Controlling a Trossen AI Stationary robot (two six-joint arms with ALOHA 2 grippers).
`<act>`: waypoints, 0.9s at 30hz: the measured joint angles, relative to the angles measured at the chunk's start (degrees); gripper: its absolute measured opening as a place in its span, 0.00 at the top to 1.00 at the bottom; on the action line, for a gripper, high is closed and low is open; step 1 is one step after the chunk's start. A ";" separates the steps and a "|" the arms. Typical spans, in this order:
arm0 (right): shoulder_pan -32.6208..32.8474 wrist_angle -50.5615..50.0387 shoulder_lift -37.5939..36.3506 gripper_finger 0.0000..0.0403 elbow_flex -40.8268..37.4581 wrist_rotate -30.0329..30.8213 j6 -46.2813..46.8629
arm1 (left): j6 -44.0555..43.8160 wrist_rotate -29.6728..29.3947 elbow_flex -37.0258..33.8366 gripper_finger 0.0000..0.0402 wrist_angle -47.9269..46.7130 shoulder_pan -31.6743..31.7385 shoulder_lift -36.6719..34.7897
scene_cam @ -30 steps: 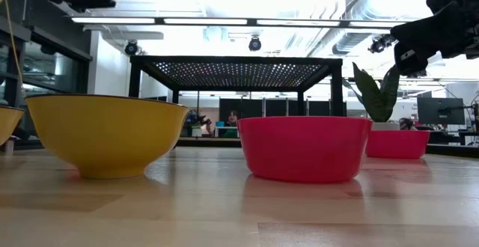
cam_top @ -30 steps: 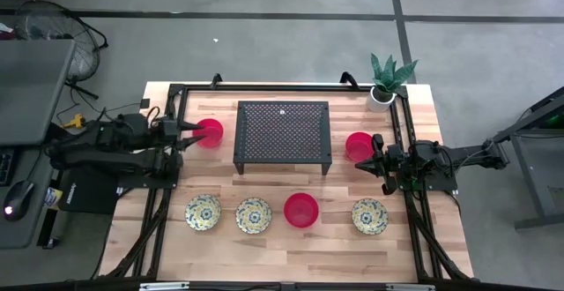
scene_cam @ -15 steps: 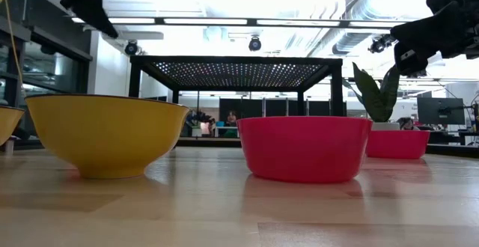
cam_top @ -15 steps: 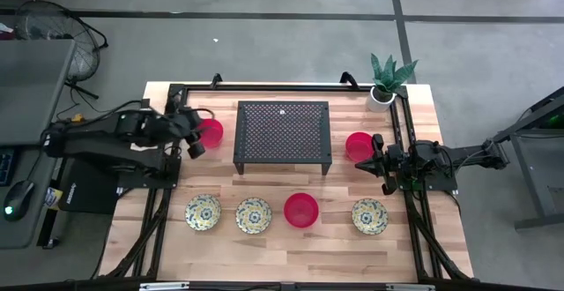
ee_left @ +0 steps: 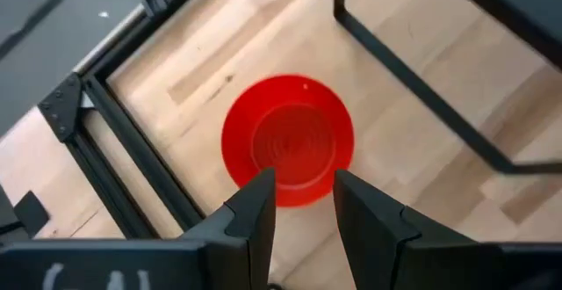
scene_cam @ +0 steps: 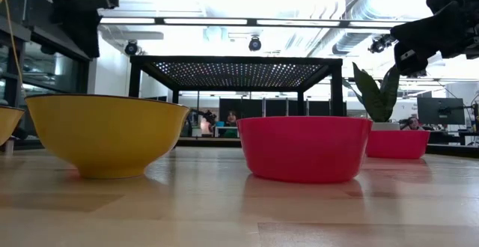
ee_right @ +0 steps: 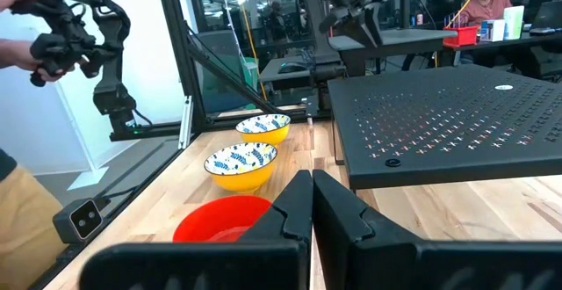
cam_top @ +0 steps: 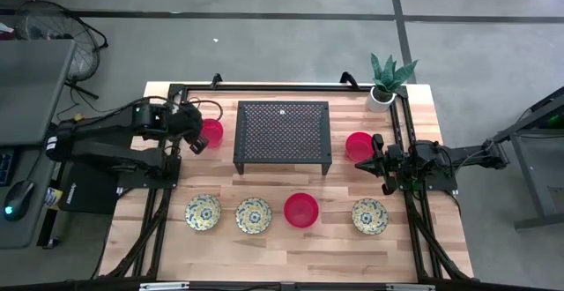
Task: Pick & Place Mini bowls
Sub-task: Put the top left red bowl on the shelf
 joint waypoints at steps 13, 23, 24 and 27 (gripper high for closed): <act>0.01 0.00 0.00 1.00 -0.02 0.00 0.01 | 23.30 15.65 -0.02 0.72 0.21 22.29 3.87; 0.00 0.00 0.00 1.00 -0.01 0.00 0.00 | 28.98 17.17 -0.02 0.72 0.89 30.47 14.51; -0.01 0.00 0.00 1.00 -0.02 0.00 0.01 | 28.98 17.09 -0.02 0.72 0.97 30.87 15.80; -0.01 0.00 0.00 1.00 -0.02 0.00 0.00 | 28.60 16.01 -0.02 0.72 1.06 31.88 19.42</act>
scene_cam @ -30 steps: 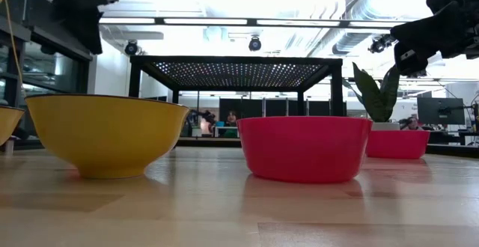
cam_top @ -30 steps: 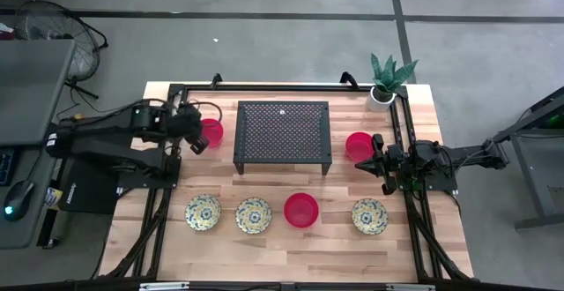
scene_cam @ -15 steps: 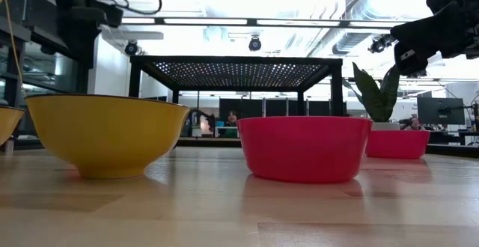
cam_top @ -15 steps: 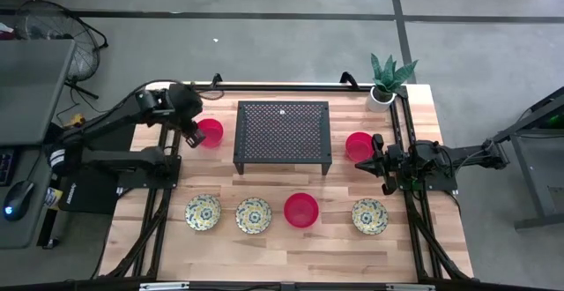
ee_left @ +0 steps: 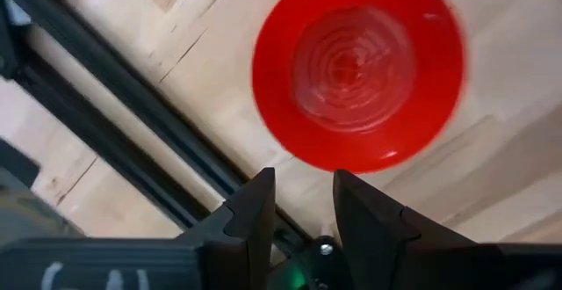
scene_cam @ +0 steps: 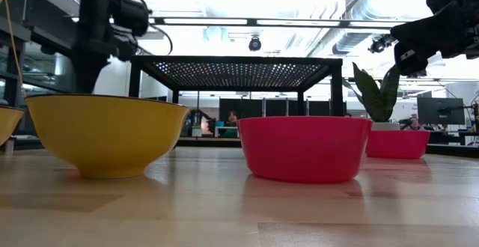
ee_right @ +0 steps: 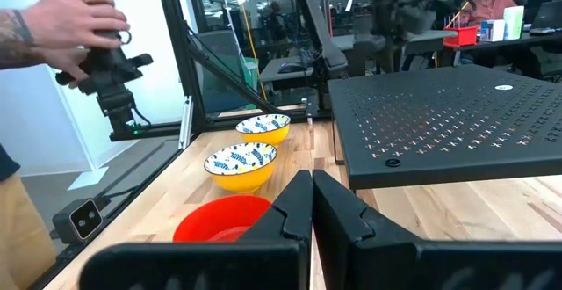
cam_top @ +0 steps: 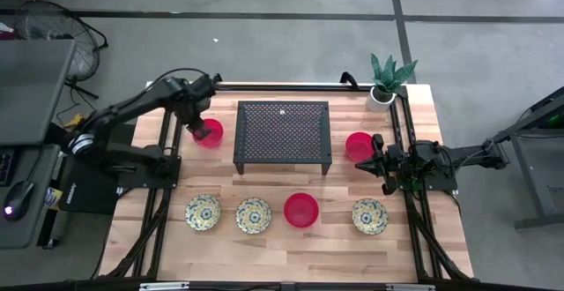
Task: Pick & Place Mini bowls
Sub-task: Put the top left red bowl on the shelf
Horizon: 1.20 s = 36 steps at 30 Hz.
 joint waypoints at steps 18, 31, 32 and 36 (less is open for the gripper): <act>-0.01 0.01 0.00 1.00 0.00 0.00 0.00 | -2.85 0.48 -0.04 0.66 8.38 2.30 9.68; 0.01 0.02 0.00 1.00 0.00 0.00 -0.01 | -4.88 1.78 -3.95 0.46 10.76 5.88 9.68; 0.01 0.02 0.00 1.00 0.00 0.00 -0.01 | -5.33 2.22 -4.31 0.46 10.83 6.14 9.68; 0.00 0.02 0.00 1.00 0.00 0.00 0.01 | -6.13 4.42 -5.36 0.46 10.97 7.12 9.68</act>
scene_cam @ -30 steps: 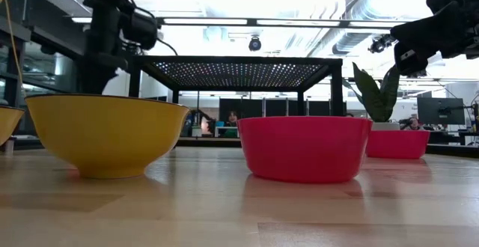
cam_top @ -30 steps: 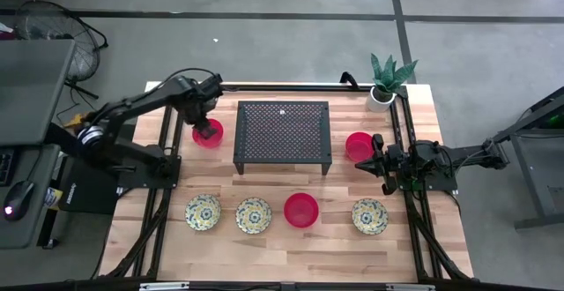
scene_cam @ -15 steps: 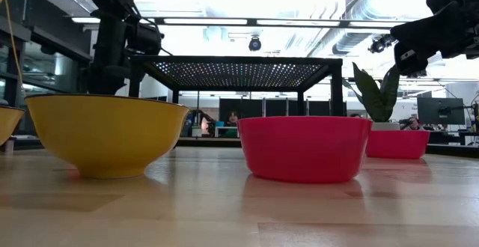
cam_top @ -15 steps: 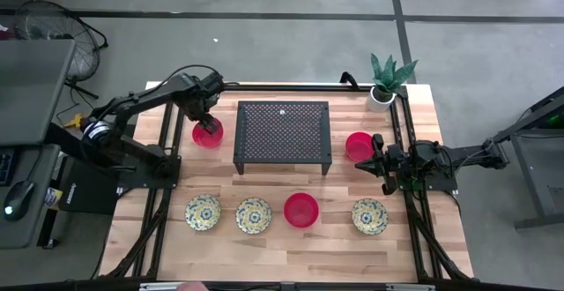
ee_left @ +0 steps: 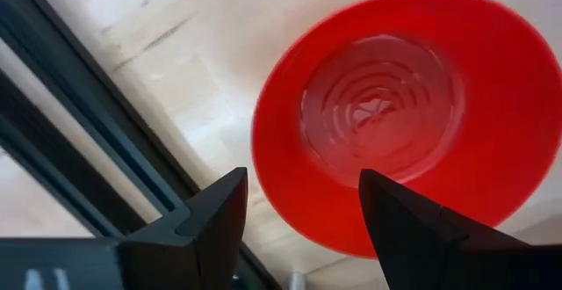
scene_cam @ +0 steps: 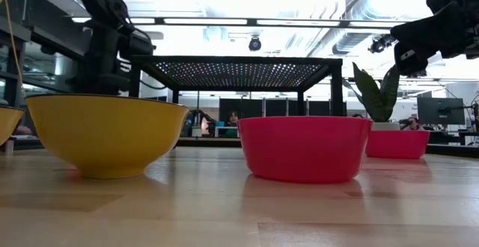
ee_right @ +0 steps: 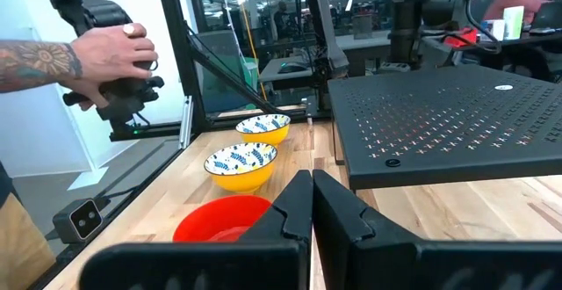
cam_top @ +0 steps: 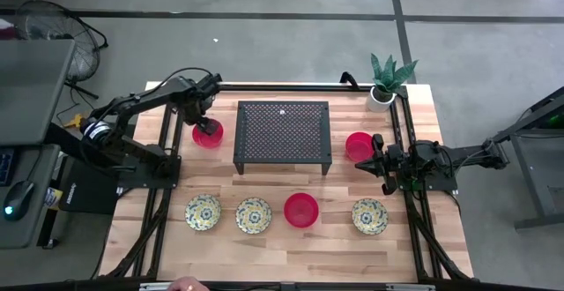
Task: Pick & Place Mini bowls
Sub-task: Put the top left red bowl on the shelf
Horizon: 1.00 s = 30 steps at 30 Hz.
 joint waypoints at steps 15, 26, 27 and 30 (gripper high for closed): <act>0.01 0.00 0.00 1.00 0.02 0.00 0.00 | -1.93 2.85 -5.14 0.59 2.46 1.53 0.02; 0.01 0.00 0.00 1.00 0.02 0.00 -0.01 | -2.81 2.78 -5.14 0.82 2.46 2.22 0.02; 0.01 0.00 0.00 1.00 0.00 0.00 -0.02 | -2.81 2.78 -5.14 0.84 2.47 2.22 0.02; 0.00 0.00 0.00 1.00 0.01 0.00 0.00 | -2.81 2.78 -5.14 0.91 2.53 2.22 0.02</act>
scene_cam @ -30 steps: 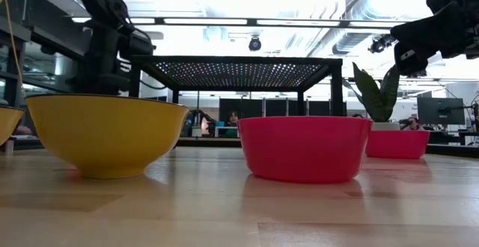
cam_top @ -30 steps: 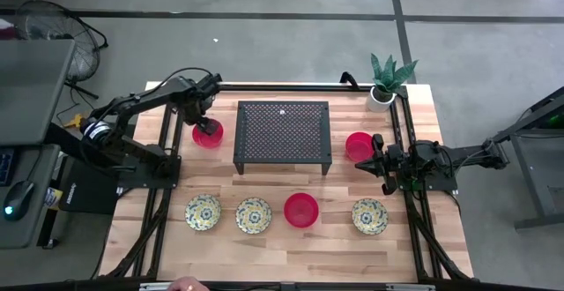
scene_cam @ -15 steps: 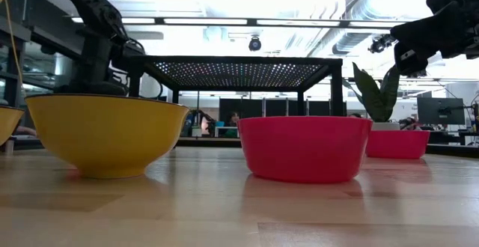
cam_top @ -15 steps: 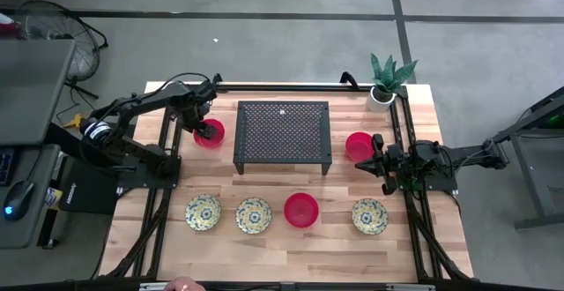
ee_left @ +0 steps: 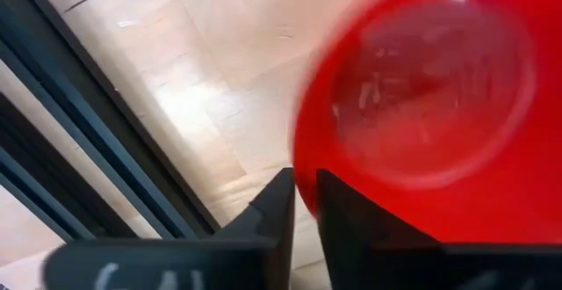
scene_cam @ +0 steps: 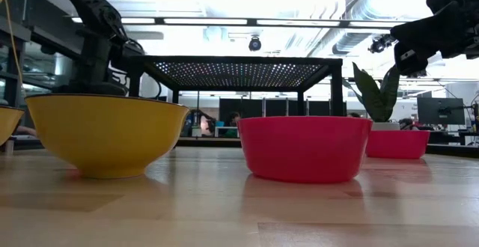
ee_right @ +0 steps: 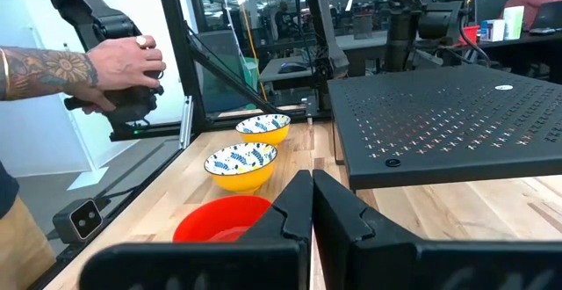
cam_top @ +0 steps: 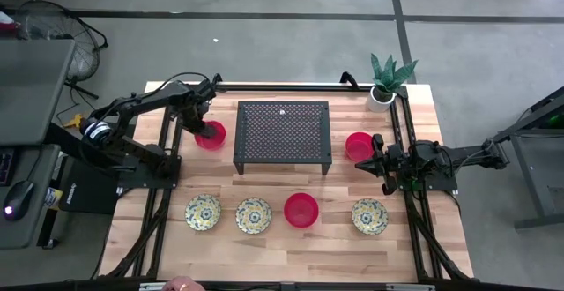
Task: Pick & Place Mini bowls
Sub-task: Put the top left red bowl on the shelf
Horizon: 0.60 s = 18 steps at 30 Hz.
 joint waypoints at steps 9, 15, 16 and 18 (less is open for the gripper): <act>0.01 0.00 0.00 1.00 -0.01 0.00 0.00 | 0.24 0.12 0.01 0.99 -0.19 -0.01 -0.03; 0.01 0.00 0.00 1.00 -0.01 0.00 0.00 | 0.42 0.18 2.24 1.00 -0.38 -0.02 -1.11; 0.00 0.00 0.00 1.00 -0.01 0.00 -0.02 | 0.78 0.17 2.84 1.00 -0.68 -0.02 -1.40; 0.00 0.00 0.00 1.00 -0.01 0.00 -0.02 | 1.26 0.12 4.31 1.00 -2.06 0.20 -2.00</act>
